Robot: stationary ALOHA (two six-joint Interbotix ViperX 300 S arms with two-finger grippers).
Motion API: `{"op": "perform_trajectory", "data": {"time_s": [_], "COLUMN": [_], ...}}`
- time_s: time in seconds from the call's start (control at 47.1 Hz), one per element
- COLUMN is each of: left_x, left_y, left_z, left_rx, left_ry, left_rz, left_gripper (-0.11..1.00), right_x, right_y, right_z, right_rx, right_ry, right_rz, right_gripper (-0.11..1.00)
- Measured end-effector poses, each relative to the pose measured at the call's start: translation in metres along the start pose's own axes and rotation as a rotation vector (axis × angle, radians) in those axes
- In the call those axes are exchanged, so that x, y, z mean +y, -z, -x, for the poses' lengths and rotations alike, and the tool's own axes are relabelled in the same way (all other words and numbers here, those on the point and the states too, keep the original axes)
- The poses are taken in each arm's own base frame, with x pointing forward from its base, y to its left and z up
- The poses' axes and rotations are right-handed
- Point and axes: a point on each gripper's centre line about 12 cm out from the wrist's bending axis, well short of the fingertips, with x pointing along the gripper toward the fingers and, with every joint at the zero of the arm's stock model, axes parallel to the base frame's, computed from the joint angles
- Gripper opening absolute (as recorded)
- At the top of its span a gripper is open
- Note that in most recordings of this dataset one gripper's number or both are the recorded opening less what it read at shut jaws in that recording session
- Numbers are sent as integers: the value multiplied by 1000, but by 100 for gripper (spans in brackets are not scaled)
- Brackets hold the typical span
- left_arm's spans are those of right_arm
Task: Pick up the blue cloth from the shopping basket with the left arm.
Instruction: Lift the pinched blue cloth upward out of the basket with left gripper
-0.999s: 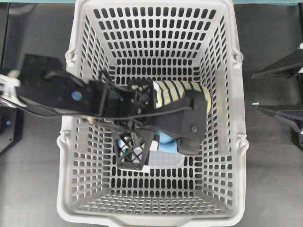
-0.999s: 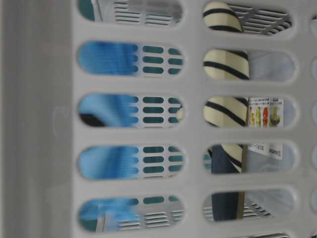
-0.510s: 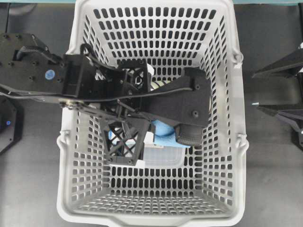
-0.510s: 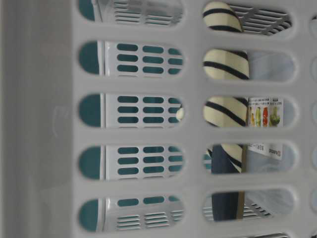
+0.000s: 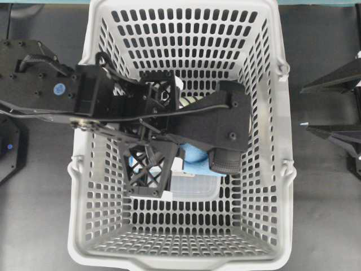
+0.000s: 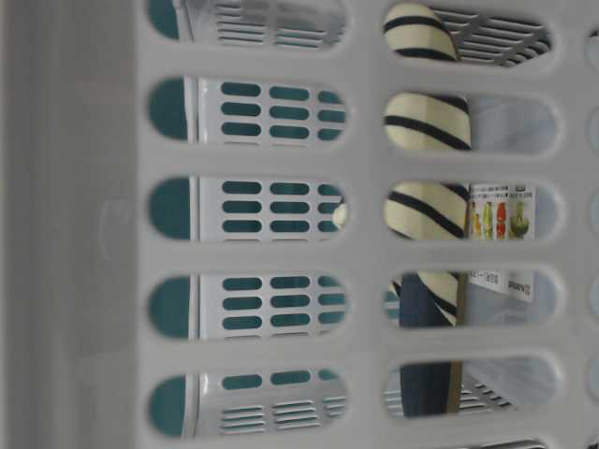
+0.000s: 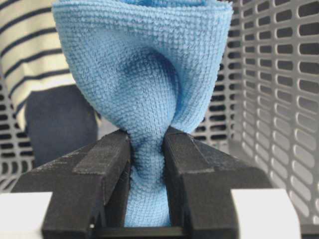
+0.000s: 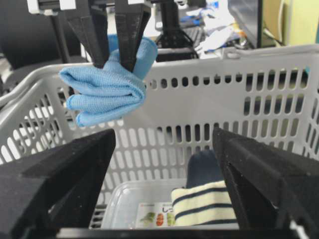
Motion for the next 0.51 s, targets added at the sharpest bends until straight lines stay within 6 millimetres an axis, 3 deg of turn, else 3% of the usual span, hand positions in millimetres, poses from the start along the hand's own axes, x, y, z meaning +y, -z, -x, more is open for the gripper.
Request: {"op": "perform_trajectory", "data": {"time_s": [0.51], "left_x": [0], "left_y": [0], "left_z": [0], "left_rx": [1], "left_ry": [-2], "left_rz": [0], "left_gripper": [18], "right_x": [0], "right_y": [1], "right_z": [1], "right_rx": [-9], "right_ry": [-1], "right_rz": [0], "right_gripper": [76]}}
